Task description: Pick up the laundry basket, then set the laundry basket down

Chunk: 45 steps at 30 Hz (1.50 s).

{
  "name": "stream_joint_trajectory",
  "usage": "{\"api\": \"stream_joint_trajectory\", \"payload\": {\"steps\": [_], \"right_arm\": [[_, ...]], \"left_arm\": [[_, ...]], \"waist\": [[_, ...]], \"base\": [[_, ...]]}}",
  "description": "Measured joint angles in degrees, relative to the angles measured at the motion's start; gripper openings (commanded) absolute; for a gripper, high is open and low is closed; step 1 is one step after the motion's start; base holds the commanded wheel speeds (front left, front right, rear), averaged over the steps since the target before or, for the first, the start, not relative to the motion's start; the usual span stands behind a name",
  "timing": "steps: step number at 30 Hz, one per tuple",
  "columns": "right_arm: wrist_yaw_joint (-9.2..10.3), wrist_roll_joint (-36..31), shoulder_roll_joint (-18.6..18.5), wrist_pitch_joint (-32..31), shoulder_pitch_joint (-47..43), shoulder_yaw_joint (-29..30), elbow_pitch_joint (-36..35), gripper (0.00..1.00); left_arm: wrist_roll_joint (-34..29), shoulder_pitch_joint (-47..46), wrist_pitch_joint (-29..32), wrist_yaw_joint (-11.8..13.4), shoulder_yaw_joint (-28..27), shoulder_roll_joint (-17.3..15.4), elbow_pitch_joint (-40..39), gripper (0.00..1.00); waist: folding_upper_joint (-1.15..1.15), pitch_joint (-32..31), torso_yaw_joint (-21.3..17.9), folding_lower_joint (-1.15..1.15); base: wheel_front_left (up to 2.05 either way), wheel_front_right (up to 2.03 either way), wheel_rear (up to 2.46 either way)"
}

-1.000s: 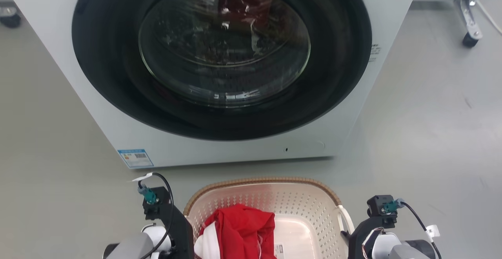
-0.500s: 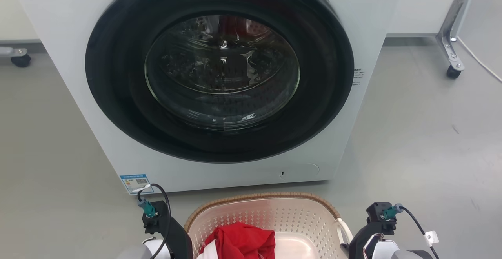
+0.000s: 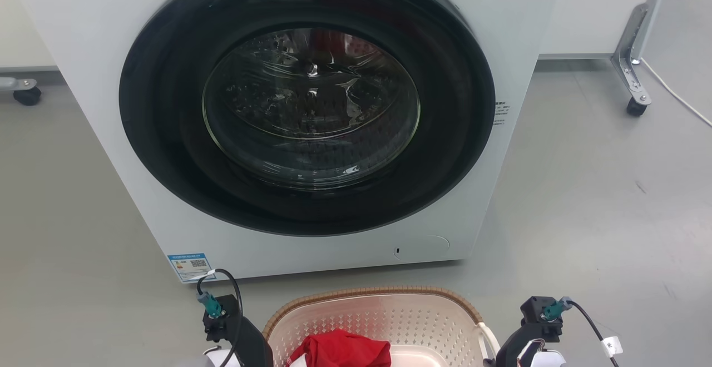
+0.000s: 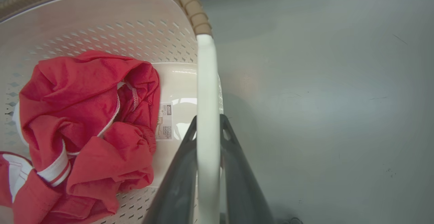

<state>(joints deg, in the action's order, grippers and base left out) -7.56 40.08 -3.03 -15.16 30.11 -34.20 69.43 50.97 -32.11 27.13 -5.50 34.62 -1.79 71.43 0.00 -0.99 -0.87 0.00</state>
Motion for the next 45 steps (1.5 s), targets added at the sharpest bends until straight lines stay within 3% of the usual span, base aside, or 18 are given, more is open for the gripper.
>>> {"api": "stream_joint_trajectory", "payload": {"steps": [32, 45], "right_arm": [[0.00, 3.30, -0.36, -1.42, -0.24, -2.22, -0.41, 0.00], [0.00, 3.30, -0.46, 0.70, 0.66, -2.27, 0.47, 0.00]], "left_arm": [[2.45, 0.79, 0.48, 0.53, 1.20, -0.03, 0.43, 0.00], [2.59, 0.56, -2.60, 1.53, 1.48, 0.29, 0.15, 0.00]], "waist": [[0.00, 0.37, 0.35, 0.01], [0.00, 3.59, 0.15, 0.01]], "base": [[0.00, 0.00, 0.00], [0.00, 0.00, 0.00]]}}
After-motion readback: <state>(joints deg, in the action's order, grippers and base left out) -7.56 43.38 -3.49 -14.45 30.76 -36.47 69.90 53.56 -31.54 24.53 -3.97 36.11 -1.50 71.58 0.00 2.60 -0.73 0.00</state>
